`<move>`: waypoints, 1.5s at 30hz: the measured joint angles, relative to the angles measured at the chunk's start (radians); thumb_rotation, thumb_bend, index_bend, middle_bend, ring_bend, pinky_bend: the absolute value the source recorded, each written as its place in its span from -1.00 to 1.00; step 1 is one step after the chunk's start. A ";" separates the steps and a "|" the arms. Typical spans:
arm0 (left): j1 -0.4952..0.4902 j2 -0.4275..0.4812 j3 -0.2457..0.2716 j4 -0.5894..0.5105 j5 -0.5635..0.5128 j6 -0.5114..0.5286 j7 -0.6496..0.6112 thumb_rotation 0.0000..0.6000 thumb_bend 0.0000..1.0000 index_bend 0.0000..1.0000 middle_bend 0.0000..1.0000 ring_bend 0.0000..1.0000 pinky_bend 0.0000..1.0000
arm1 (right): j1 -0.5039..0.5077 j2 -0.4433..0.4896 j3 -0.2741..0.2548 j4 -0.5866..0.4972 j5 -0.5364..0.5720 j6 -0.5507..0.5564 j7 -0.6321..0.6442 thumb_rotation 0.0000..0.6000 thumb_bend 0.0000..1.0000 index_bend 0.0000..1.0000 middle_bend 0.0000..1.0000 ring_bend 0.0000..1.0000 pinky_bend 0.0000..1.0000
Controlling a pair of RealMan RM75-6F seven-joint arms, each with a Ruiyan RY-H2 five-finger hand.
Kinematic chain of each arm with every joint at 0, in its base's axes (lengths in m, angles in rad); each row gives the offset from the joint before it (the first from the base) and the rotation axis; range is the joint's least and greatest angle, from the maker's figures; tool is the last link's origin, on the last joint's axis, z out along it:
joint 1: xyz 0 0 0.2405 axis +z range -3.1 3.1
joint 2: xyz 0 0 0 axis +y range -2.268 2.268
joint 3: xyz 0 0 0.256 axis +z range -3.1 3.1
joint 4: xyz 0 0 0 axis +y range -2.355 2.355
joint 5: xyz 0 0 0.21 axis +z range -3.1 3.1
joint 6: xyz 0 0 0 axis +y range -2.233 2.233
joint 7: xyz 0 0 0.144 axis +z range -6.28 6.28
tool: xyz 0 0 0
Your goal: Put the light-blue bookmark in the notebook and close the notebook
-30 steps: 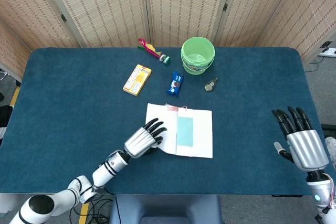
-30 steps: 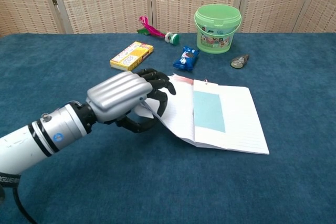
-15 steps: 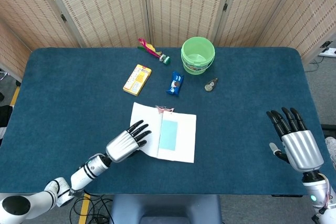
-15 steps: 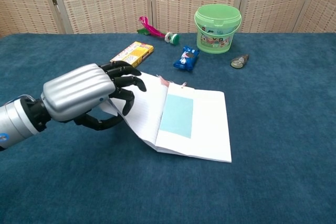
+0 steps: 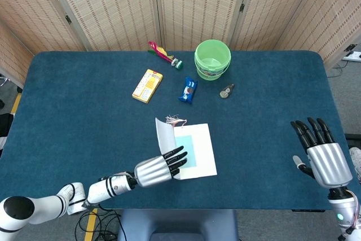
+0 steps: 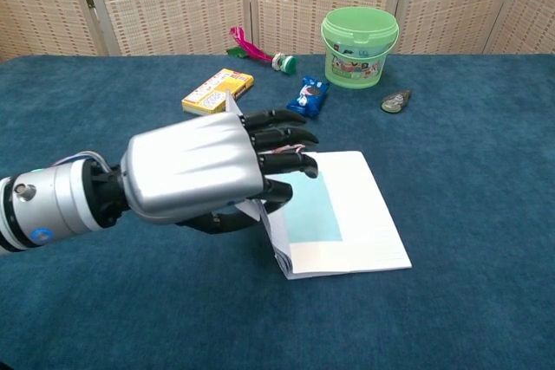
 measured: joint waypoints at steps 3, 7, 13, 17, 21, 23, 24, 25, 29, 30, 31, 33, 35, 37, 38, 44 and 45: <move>-0.032 0.009 -0.004 -0.021 0.018 -0.044 0.044 1.00 0.07 0.33 -0.47 -0.70 -0.73 | -0.004 -0.003 -0.002 0.004 -0.001 0.003 0.005 1.00 -0.61 -1.00 -0.75 -1.00 -1.00; -0.066 0.018 -0.016 -0.046 0.032 -0.091 0.099 1.00 0.06 0.26 -0.51 -0.70 -0.73 | -0.012 -0.004 -0.003 0.010 -0.002 0.012 0.011 1.00 -0.61 -1.00 -0.75 -1.00 -1.00; -0.081 0.025 -0.050 -0.092 0.019 -0.120 0.168 1.00 -0.02 -0.44 -0.69 -0.81 -0.73 | -0.022 -0.004 -0.005 0.018 -0.005 0.024 0.024 1.00 -0.62 -1.00 -0.75 -1.00 -1.00; -0.080 0.020 -0.074 -0.105 0.000 -0.120 0.193 1.00 -0.25 -0.68 -0.75 -0.85 -0.73 | -0.026 -0.005 -0.004 0.023 -0.006 0.031 0.031 1.00 -0.62 -1.00 -0.75 -1.00 -1.00; -0.085 0.011 -0.092 -0.106 -0.017 -0.129 0.202 1.00 -0.32 -0.79 -0.82 -0.89 -0.73 | -0.030 -0.005 -0.003 0.025 -0.010 0.037 0.034 1.00 -0.62 -1.00 -0.75 -1.00 -1.00; -0.083 0.007 -0.103 -0.111 -0.036 -0.133 0.203 1.00 -0.33 -0.82 -0.85 -0.90 -0.73 | -0.032 -0.004 -0.002 0.025 -0.010 0.040 0.036 1.00 -0.62 -1.00 -0.75 -1.00 -1.00; -0.081 0.006 -0.108 -0.117 -0.046 -0.134 0.201 1.00 -0.33 -0.83 -0.86 -0.91 -0.73 | -0.033 -0.002 -0.002 0.026 -0.009 0.041 0.038 1.00 -0.62 -1.00 -0.75 -1.00 -1.00; -0.078 0.005 -0.113 -0.125 -0.056 -0.133 0.196 1.00 -0.33 -0.84 -0.86 -0.91 -0.73 | -0.034 0.000 -0.001 0.026 -0.008 0.041 0.039 1.00 -0.62 -1.00 -0.75 -1.00 -1.00; -0.048 0.018 -0.139 -0.186 -0.123 -0.115 0.161 1.00 -0.36 -0.85 -0.86 -0.91 -0.73 | -0.034 0.009 0.001 0.023 -0.003 0.037 0.046 1.00 -0.62 -1.00 -0.75 -1.00 -1.00; -0.038 0.024 -0.145 -0.205 -0.142 -0.112 0.152 1.00 -0.36 -0.85 -0.86 -0.91 -0.73 | -0.033 0.013 0.002 0.022 0.000 0.033 0.050 1.00 -0.62 -1.00 -0.75 -1.00 -1.00; -0.023 0.036 -0.153 -0.236 -0.173 -0.108 0.139 1.00 -0.36 -0.85 -0.87 -0.91 -0.73 | -0.033 0.015 0.002 0.022 0.003 0.028 0.053 1.00 -0.61 -1.00 -0.75 -1.00 -1.00; 0.003 0.061 -0.166 -0.290 -0.226 -0.102 0.121 1.00 -0.36 -0.85 -0.87 -0.91 -0.73 | -0.030 0.021 0.002 0.023 0.012 0.015 0.065 1.00 -0.61 -1.00 -0.76 -1.00 -1.00; 0.039 0.102 -0.181 -0.361 -0.298 -0.096 0.101 1.00 -0.36 -0.84 -0.87 -0.91 -0.73 | -0.026 0.026 0.002 0.026 0.018 0.003 0.079 1.00 -0.60 -1.00 -0.76 -1.00 -1.00; 0.083 0.156 -0.192 -0.435 -0.374 -0.088 0.078 1.00 -0.36 -0.84 -0.87 -0.91 -0.73 | -0.021 0.030 0.002 0.036 0.022 -0.011 0.096 1.00 -0.58 -1.00 -0.76 -1.00 -1.00; 0.103 0.183 -0.196 -0.463 -0.406 -0.085 0.068 1.00 -0.36 -0.84 -0.87 -0.91 -0.73 | -0.019 0.031 0.002 0.042 0.023 -0.015 0.103 1.00 -0.55 -1.00 -0.76 -1.00 -1.00; 0.248 0.363 -0.202 -0.592 -0.572 -0.040 0.027 1.00 -0.36 -0.83 -0.88 -0.91 -0.73 | -0.007 0.017 0.005 0.090 0.022 -0.028 0.143 1.00 -0.46 -1.00 -0.76 -1.00 -1.00; 0.271 0.384 -0.202 -0.606 -0.590 -0.027 0.021 1.00 -0.36 -0.82 -0.88 -0.91 -0.73 | -0.005 0.012 0.005 0.101 0.019 -0.027 0.153 1.00 -0.46 -1.00 -0.76 -1.00 -1.00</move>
